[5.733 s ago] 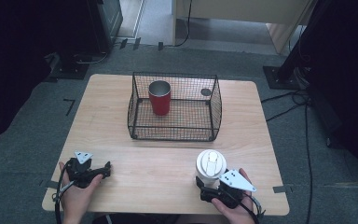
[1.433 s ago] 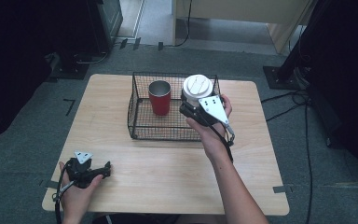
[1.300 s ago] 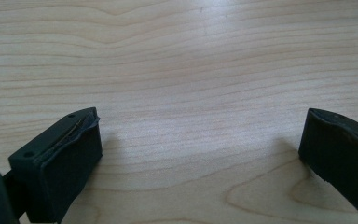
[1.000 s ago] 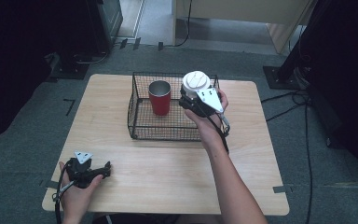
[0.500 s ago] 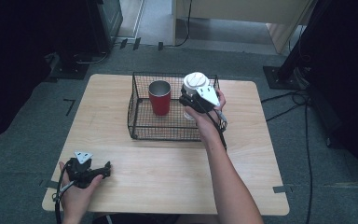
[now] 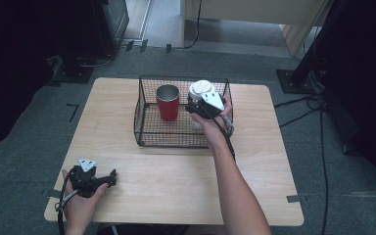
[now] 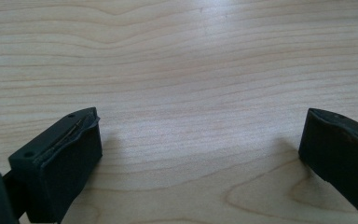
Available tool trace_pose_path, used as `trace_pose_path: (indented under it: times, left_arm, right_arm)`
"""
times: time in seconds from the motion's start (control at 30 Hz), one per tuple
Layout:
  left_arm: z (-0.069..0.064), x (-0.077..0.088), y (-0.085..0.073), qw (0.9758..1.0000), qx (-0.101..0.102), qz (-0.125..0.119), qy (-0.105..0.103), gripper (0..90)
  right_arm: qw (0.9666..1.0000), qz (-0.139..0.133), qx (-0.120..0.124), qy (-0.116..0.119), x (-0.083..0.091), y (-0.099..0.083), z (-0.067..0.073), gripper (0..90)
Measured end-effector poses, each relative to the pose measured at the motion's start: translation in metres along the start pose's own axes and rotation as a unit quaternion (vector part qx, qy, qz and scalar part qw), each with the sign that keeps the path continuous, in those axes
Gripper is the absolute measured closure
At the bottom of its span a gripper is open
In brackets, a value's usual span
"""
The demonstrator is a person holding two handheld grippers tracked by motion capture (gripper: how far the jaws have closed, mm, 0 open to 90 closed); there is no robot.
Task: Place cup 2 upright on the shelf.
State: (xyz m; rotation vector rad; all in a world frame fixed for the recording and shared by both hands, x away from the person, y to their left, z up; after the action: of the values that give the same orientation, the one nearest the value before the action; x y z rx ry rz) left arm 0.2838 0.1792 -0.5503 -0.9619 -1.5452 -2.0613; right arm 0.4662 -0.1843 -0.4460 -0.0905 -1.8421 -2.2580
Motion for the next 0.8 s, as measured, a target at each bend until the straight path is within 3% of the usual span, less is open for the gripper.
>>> trace_pose_path:
  times: [0.3, 0.57, 0.8]
  left_arm:
    - [0.0, 0.0, 0.0, 1.0, 0.0, 0.0, 0.0, 0.0]
    - [0.0, 0.0, 0.0, 1.0, 0.0, 0.0, 0.0, 0.0]
    - [0.0, 0.0, 0.0, 1.0, 0.0, 0.0, 0.0, 0.0]
  right_arm:
    - [0.9998, 0.021, -0.006, 0.002, -0.0021, -0.0067, -0.0018, 15.9]
    - [0.9996, 0.018, -0.019, 0.013, -0.0046, -0.0041, 0.0009, 15.9]
    - [0.9995, 0.024, -0.014, 0.013, -0.0095, -0.0078, 0.0013, 15.9]
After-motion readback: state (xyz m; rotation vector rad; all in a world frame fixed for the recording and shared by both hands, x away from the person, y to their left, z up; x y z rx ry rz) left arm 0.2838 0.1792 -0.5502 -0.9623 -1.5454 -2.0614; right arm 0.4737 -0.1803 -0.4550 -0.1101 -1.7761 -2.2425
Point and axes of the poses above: each handheld gripper's, and its own axes: x roughly backward along the jaws, y roughly out of its top, z roughly to its left, the point moved 4 cm from there along -x, roughly forward along the jaws, and after that the axes turned 12 degrees about -x, right-handed, at the moved point
